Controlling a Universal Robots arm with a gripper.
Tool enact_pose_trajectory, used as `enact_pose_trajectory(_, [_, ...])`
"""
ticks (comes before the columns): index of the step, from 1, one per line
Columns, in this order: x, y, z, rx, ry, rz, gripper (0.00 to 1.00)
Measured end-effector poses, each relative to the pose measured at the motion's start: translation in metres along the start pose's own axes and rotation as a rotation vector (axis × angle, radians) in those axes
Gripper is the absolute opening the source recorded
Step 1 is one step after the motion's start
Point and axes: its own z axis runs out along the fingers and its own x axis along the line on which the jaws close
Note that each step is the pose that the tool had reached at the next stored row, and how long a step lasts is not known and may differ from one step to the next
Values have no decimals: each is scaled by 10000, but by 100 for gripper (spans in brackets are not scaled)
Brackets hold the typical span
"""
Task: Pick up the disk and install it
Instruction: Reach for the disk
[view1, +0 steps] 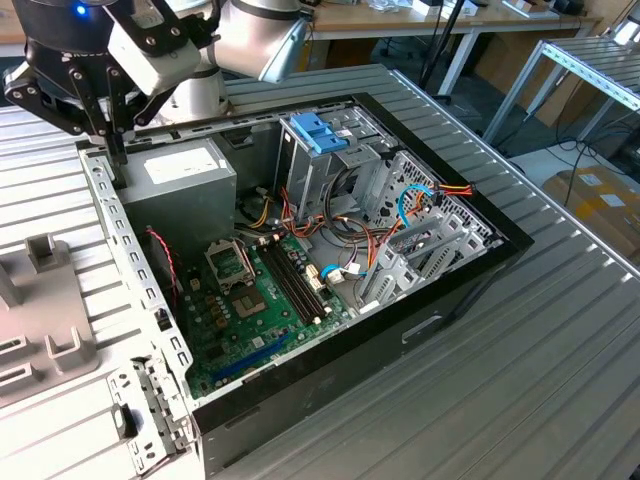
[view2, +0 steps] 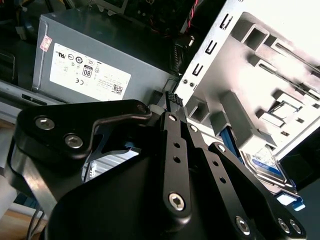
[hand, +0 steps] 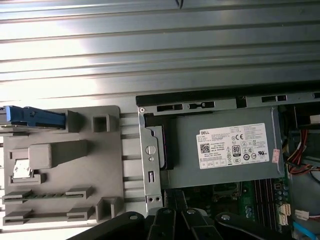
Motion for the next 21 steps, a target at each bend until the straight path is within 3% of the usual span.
enact_pose_trajectory(21, [144,-11,-4,1,1,0,11])
